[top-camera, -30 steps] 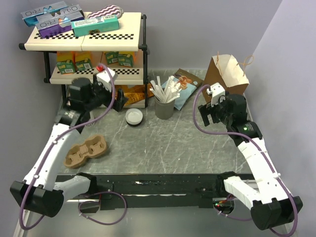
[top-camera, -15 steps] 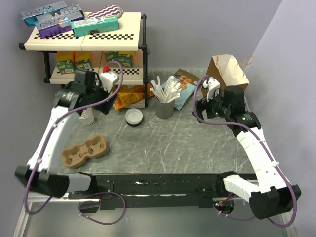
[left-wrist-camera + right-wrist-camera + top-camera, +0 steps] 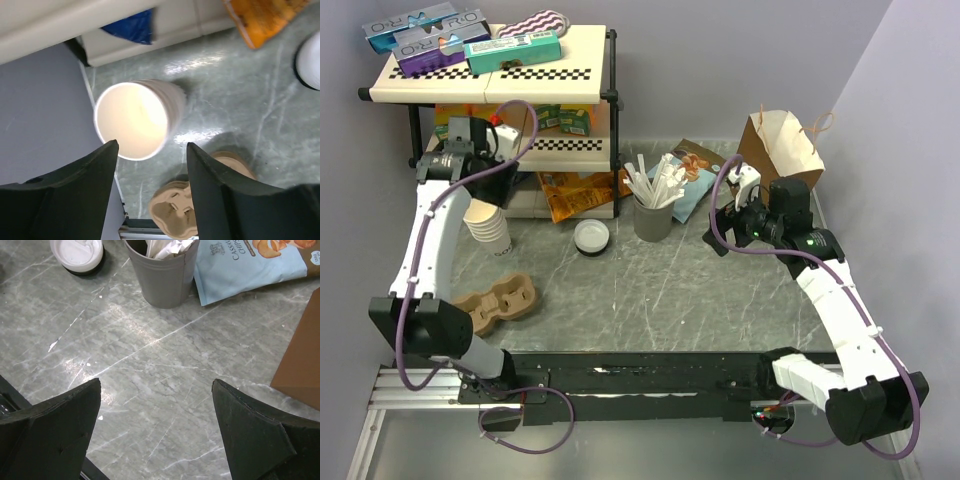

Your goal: Pack the takeout coffee

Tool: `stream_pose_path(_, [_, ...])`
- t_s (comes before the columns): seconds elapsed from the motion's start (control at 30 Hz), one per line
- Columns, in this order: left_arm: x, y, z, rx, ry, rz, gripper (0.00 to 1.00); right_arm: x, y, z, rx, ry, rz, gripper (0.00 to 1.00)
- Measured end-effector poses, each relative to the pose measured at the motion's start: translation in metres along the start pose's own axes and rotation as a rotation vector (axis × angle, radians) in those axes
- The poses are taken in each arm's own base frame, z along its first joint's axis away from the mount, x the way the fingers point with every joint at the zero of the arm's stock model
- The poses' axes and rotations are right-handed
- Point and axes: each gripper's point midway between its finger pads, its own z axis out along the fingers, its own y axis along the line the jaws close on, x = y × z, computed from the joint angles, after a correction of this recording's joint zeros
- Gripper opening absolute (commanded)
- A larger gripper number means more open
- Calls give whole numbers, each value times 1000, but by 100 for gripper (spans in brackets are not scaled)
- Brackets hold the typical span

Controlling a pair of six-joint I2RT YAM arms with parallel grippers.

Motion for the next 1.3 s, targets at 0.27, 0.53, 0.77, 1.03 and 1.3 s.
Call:
stream_pose_path(0.27, [22,-1,29,55,132,0,43,-1,0,0,1,-2,1,97])
stream_pose_path(0.53, [31,-8,38,84,165,2,30,0,0,0,1,-1,2,97])
stream_pose_path(0.77, [34,-11,40,95,176,4,27,0,0,1,0,0,5,97])
stream_pose_path(1.03, [43,-5,48,92,201,-18,18,7,-1,5,-3,19,15,97])
stream_pose_path(1.3, [44,-5,48,97,201,-20,6,7,-1,6,-4,22,17,97])
